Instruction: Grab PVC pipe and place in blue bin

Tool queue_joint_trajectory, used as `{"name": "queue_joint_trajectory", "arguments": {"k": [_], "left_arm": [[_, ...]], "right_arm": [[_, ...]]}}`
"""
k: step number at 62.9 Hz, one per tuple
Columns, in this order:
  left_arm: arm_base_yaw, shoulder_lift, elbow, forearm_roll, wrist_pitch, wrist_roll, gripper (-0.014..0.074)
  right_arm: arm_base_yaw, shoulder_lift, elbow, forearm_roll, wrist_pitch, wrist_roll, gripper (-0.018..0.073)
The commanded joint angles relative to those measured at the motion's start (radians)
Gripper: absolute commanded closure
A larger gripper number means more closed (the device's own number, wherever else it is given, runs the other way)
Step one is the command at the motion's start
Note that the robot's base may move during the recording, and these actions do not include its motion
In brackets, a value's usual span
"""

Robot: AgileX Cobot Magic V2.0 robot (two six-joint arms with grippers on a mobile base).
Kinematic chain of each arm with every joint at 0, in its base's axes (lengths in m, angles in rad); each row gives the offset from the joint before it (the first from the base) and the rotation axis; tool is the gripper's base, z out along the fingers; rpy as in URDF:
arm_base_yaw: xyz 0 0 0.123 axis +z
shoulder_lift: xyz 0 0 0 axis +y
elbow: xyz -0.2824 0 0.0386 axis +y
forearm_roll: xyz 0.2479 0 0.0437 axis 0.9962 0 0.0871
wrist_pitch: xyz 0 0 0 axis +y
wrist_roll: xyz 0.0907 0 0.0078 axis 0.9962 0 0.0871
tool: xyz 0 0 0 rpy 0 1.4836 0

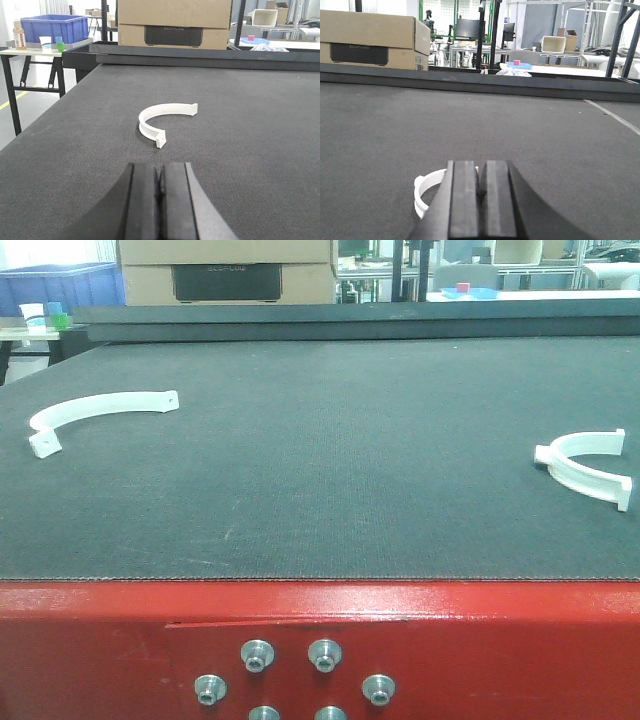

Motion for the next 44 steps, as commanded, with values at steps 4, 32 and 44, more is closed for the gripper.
{"name": "queue_joint_trajectory", "arguments": {"k": [4, 32, 44], "left_arm": [[0.001, -0.004, -0.003, 0.004, -0.012, 0.003, 0.0708], [0.001, -0.004, -0.003, 0.004, -0.012, 0.003, 0.0708], [0.001, -0.004, -0.003, 0.004, -0.012, 0.003, 0.0708]], "right_arm": [[0.004, -0.001, 0.000, 0.000, -0.021, -0.001, 0.0727], [0.004, -0.001, -0.027, 0.093, -0.027, -0.001, 0.0727], [0.004, -0.001, -0.133, 0.100, 0.055, -0.001, 0.0727]]}}
